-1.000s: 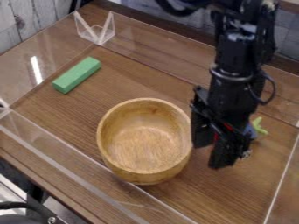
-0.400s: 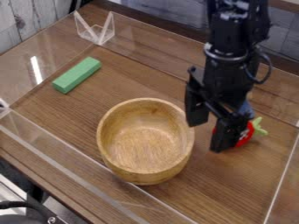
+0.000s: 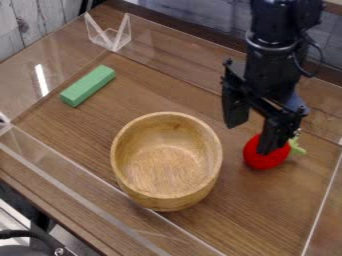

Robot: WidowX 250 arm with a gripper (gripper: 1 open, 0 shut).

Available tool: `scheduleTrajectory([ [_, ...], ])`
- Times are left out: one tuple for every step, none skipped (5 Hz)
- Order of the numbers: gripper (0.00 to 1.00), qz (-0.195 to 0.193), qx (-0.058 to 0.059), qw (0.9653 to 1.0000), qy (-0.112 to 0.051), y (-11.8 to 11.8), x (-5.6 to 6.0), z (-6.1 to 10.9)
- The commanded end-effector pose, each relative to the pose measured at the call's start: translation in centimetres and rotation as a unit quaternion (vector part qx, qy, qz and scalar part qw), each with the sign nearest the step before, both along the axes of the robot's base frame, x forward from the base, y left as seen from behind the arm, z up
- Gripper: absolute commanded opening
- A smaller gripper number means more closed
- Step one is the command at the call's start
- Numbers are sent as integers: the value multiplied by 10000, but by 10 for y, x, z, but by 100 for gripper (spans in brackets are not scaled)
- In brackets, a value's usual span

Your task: Move the red fruit to the right

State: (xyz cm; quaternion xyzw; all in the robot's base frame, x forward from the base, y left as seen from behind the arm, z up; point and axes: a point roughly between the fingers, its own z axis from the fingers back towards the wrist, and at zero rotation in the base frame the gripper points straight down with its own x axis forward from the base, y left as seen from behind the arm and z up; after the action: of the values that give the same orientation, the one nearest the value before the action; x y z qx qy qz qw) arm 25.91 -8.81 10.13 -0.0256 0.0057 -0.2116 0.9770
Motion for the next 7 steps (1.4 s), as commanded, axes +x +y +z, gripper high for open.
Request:
scheduleTrajectory([
  [100,198,-45,9995,-241,-4,13,12],
  [100,52,-44,9998,-199,-9,11,1],
  [100,-107,-35,9998,-162,-14,10,-11],
  [100,-148,-11,9998,-121,-9,16,-24],
  [0,-120,16,9998,-137,-1,21,-29],
  [100,-8,-6,9998,-176,-3,25,-14],
  [100,87,-33,9997,-209,-6,28,0],
])
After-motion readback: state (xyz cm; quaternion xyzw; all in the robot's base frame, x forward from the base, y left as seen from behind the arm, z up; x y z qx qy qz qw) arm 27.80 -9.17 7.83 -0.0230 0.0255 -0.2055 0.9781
